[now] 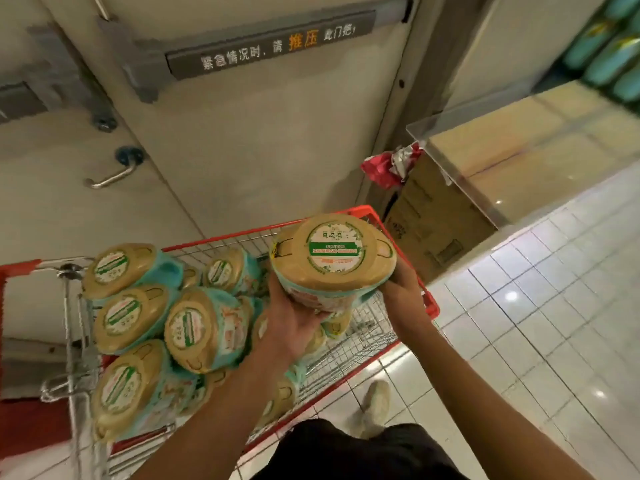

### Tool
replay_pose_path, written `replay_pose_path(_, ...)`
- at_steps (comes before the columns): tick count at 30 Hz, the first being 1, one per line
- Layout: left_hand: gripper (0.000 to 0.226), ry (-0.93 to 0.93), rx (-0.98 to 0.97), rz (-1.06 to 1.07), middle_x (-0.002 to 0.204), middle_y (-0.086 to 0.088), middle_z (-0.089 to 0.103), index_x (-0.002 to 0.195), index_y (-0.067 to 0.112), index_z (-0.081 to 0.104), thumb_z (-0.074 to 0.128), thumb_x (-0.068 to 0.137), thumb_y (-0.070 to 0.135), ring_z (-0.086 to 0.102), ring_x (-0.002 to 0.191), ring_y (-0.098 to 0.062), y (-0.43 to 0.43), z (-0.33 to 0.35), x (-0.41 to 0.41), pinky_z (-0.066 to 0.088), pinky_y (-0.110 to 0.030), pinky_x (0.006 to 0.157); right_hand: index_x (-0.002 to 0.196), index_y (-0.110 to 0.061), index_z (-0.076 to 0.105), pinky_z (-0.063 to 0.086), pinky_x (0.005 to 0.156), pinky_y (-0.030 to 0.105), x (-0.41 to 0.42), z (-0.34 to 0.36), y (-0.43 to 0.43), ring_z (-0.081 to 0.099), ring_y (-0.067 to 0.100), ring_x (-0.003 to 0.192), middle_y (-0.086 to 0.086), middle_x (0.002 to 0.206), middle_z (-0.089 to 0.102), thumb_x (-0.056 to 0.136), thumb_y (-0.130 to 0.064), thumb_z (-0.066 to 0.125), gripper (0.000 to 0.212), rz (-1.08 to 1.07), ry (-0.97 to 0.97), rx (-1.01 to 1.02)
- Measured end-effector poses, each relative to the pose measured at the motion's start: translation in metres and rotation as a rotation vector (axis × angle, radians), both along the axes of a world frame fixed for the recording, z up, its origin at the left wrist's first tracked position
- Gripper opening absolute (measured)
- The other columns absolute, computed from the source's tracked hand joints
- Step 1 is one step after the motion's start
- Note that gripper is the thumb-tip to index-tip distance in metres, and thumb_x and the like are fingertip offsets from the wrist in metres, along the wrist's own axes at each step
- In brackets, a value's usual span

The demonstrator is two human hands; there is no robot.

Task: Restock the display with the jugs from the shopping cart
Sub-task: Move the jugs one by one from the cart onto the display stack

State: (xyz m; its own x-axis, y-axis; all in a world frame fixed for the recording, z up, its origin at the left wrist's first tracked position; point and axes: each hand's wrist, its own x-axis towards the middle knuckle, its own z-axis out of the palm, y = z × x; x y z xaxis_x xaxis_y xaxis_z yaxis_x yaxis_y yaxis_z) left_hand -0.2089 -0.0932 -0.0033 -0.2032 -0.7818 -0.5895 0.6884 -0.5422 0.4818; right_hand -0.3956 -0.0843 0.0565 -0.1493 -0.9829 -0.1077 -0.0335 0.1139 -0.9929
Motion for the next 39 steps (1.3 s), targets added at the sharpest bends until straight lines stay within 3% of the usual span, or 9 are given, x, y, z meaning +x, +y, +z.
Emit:
replay_pose_path(3, 0.071, -0.004, 0.001, -0.108, 0.133, -0.005, 0.072, 0.136, 0.033, 0.063, 0.034, 0.093, 0.081, 0.064, 0.127, -0.032, -0.002, 0.002, -0.056, 0.059, -0.051, 0.092, 0.137, -0.009, 0.063, 0.053, 0.106, 0.060, -0.047, -0.007, 0.016, 0.067, 0.028, 0.123, 0.008, 0.126, 0.073, 0.092, -0.006, 0.057, 0.046, -0.169, 0.040, -0.034)
replay_pose_path(8, 0.071, -0.025, 0.024, -0.279, 0.131, -0.011, 0.072, 0.133, 0.025, 0.067, 0.037, 0.096, 0.076, 0.068, 0.119, -0.034, -0.001, 0.005, -0.164, 0.063, -0.046, 0.075, 0.132, -0.019, 0.064, 0.059, 0.101, 0.037, -0.144, -0.009, 0.041, 0.068, 0.018, 0.121, -0.007, 0.122, 0.074, 0.103, -0.017, 0.053, 0.032, -0.297, 0.105, -0.092)
replay_pose_path(14, 0.073, -0.084, -0.031, -0.460, 0.141, -0.012, 0.065, 0.140, 0.025, 0.065, 0.045, 0.094, 0.078, 0.067, 0.124, -0.031, 0.002, 0.002, -0.301, 0.057, -0.049, 0.097, 0.124, -0.042, 0.065, 0.052, 0.088, 0.011, -0.276, -0.005, 0.069, 0.066, 0.001, 0.116, -0.018, 0.119, 0.073, 0.098, -0.010, 0.051, 0.043, -0.425, 0.085, -0.066)
replay_pose_path(18, 0.075, -0.115, -0.090, -0.552, 0.145, -0.011, 0.063, 0.142, 0.029, 0.063, 0.054, 0.089, 0.080, 0.064, 0.128, -0.031, -0.003, -0.003, -0.383, 0.056, -0.046, 0.094, 0.129, -0.031, 0.064, 0.054, 0.089, 0.014, -0.358, -0.008, 0.078, 0.066, 0.004, 0.118, -0.015, 0.121, 0.072, 0.098, -0.016, 0.049, 0.038, -0.472, 0.080, -0.042)
replay_pose_path(22, 0.085, -0.095, -0.114, -0.606, 0.140, -0.012, 0.066, 0.140, 0.030, 0.064, 0.066, 0.074, 0.083, 0.067, 0.123, -0.031, -0.011, 0.001, -0.456, 0.059, -0.046, 0.090, 0.131, -0.034, 0.064, 0.052, 0.094, 0.014, -0.427, -0.006, 0.075, 0.064, 0.003, 0.120, -0.018, 0.123, 0.071, 0.098, -0.014, 0.049, 0.042, -0.527, 0.076, -0.044)
replay_pose_path(26, 0.078, -0.089, -0.115, -0.635, 0.142, -0.014, 0.064, 0.145, 0.028, 0.060, 0.041, 0.092, 0.083, 0.067, 0.123, -0.031, -0.039, 0.001, -0.519, 0.059, -0.045, 0.089, 0.118, -0.051, 0.064, 0.051, 0.088, 0.009, -0.485, -0.004, 0.057, 0.065, -0.001, 0.114, -0.022, 0.116, 0.071, 0.097, -0.011, 0.048, 0.048, -0.569, 0.084, -0.054)
replay_pose_path(31, 0.071, -0.089, -0.125, -0.665, 0.137, -0.012, 0.067, 0.138, 0.031, 0.067, 0.042, 0.093, 0.080, 0.069, 0.120, -0.030, -0.091, -0.007, -0.602, 0.057, -0.046, 0.094, 0.128, -0.031, 0.065, 0.054, 0.092, 0.017, -0.564, -0.015, 0.010, 0.065, 0.004, 0.116, -0.017, 0.119, 0.072, 0.095, -0.008, 0.050, 0.043, -0.600, 0.074, -0.054)
replay_pose_path(35, 0.068, -0.076, -0.099, -0.625, 0.138, -0.013, 0.067, 0.139, 0.033, 0.066, 0.050, 0.090, 0.077, 0.067, 0.122, -0.033, -0.153, -0.020, -0.674, 0.055, -0.051, 0.097, 0.128, -0.029, 0.065, 0.056, 0.096, 0.027, -0.635, -0.018, -0.053, 0.066, 0.008, 0.118, -0.012, 0.121, 0.072, 0.095, -0.009, 0.050, 0.041, -0.591, 0.085, -0.042)
replay_pose_path(39, 0.069, -0.021, -0.090, -0.629, 0.150, -0.016, 0.057, 0.147, 0.033, 0.058, 0.051, 0.092, 0.074, 0.055, 0.137, -0.040, -0.219, -0.017, -0.740, 0.049, -0.057, 0.106, 0.133, -0.027, 0.064, 0.055, 0.096, 0.020, -0.701, -0.011, -0.123, 0.065, 0.006, 0.121, -0.013, 0.125, 0.071, 0.100, -0.015, 0.051, 0.038, -0.585, 0.095, -0.026)
